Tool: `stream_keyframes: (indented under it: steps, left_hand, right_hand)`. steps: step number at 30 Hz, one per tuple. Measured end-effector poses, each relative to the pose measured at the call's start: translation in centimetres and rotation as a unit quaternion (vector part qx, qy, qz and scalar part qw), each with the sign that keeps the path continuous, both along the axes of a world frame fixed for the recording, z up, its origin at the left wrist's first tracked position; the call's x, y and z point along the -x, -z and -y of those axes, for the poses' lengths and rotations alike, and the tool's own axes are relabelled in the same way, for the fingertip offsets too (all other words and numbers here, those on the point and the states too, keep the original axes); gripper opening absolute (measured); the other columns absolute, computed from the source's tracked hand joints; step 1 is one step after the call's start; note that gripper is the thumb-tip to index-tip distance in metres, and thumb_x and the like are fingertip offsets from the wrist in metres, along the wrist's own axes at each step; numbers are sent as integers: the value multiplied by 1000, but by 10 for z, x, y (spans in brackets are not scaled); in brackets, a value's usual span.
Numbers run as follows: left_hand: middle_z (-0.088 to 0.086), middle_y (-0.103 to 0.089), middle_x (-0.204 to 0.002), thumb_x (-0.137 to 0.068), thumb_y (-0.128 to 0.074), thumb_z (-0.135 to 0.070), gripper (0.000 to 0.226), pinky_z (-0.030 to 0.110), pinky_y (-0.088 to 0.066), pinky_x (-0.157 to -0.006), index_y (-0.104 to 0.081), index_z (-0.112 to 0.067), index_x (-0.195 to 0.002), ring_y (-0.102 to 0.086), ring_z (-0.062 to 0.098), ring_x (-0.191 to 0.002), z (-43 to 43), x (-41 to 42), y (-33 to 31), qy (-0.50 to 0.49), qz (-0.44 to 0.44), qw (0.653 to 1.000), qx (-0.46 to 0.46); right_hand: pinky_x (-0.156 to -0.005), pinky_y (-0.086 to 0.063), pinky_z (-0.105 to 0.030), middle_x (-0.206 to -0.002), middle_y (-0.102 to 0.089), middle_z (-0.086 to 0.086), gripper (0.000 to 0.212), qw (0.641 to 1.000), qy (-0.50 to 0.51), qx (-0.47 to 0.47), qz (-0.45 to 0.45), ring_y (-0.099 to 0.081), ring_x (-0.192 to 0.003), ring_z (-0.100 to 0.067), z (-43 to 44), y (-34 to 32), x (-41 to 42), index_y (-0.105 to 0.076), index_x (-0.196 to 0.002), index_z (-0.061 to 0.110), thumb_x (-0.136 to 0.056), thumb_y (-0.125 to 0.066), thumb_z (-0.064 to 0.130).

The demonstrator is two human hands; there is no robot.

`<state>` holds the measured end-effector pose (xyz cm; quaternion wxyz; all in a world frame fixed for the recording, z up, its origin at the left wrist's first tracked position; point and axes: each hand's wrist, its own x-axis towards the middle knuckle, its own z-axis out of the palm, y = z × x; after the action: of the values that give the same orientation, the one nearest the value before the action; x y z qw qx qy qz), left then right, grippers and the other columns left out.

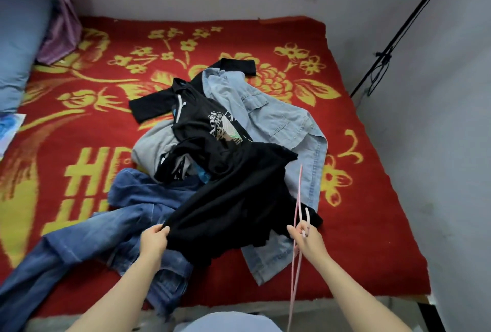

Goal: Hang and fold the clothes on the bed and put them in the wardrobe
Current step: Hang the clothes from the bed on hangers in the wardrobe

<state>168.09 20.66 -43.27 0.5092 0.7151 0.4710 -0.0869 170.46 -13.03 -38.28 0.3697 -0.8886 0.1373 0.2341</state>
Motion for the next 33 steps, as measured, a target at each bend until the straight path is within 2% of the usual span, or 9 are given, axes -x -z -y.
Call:
stream_keyframes:
  steps: [2,7,11,15,18,23,27,31,33]
  left_hand:
    - [27,-61,-115,-89,-56,2,26,36,-40,-91,-60,13,-113,-55,37,-110,-22,17,13,-52,-34,997,-42]
    - [27,-60,-118,-86,-56,1,28,42,-43,-93,-62,8,-112,-55,43,-108,-42,50,32,-141,-112,980,-88]
    - [28,-60,-115,-84,-54,-3,24,40,-43,-89,-64,4,-105,-54,43,-104,-21,35,26,-23,-163,982,-97]
    - [25,-33,-141,-88,-55,-33,54,46,-26,-106,-43,-4,-131,-30,39,-128,15,3,7,84,-274,949,-135]
    - [19,-27,-144,-88,-53,-38,58,48,-27,-103,-36,-10,-136,-25,36,-130,47,-26,-6,156,-243,942,-171]
    - [13,-25,-148,-90,-51,-31,54,45,-29,-104,-34,-17,-139,-23,34,-133,95,-78,-18,292,-154,930,-160]
    - [9,-15,-154,-90,-49,-27,62,43,-29,-105,-22,-20,-146,-18,32,-137,121,-116,-13,385,-108,897,-187]
    - [9,-5,-157,-92,-49,-30,71,43,-30,-104,-8,-22,-150,-13,29,-141,126,-155,-1,456,-114,851,-235]
    - [7,-4,-157,-91,-52,-31,76,43,-31,-104,-5,-23,-150,-12,27,-142,128,-174,8,483,-114,833,-246]
  right_hand:
    - [-59,-33,-31,-61,-48,-10,40,1000,-10,14,0,-53,-61,-23,0,3,-6,-31,-62,13,-94,-54,21]
    - [-60,-39,-35,-56,-41,-4,40,998,-47,38,6,-59,-65,-33,-5,5,-18,-31,-61,14,-93,-55,20]
    - [-58,-40,-37,-52,-36,1,40,996,-79,47,7,-58,-64,-36,-10,7,-24,-30,-61,15,-92,-55,19]
    - [-55,-36,-34,-54,-34,4,42,994,-97,49,25,-55,-61,-32,-10,9,-29,-29,-60,18,-93,-55,21]
    - [-60,-47,-43,-55,-33,3,42,995,-83,45,22,-47,-58,-25,-7,9,-32,-28,-60,17,-92,-56,19]
    - [-59,-45,-39,-55,-36,3,39,996,-75,39,16,-59,-66,-38,7,9,-39,-31,-62,17,-92,-55,20]
    - [-61,-49,-43,-54,-37,3,36,998,-54,7,27,-47,-56,-25,14,10,-46,-34,-62,16,-92,-55,18]
    - [-52,-33,-24,-49,-36,7,40,999,-25,-17,42,-43,-49,-13,19,8,-51,-31,-60,23,-90,-56,18]
    - [-52,-30,-23,-48,-37,7,40,999,-12,-25,44,-39,-47,-7,24,6,-51,-31,-60,23,-90,-56,19]
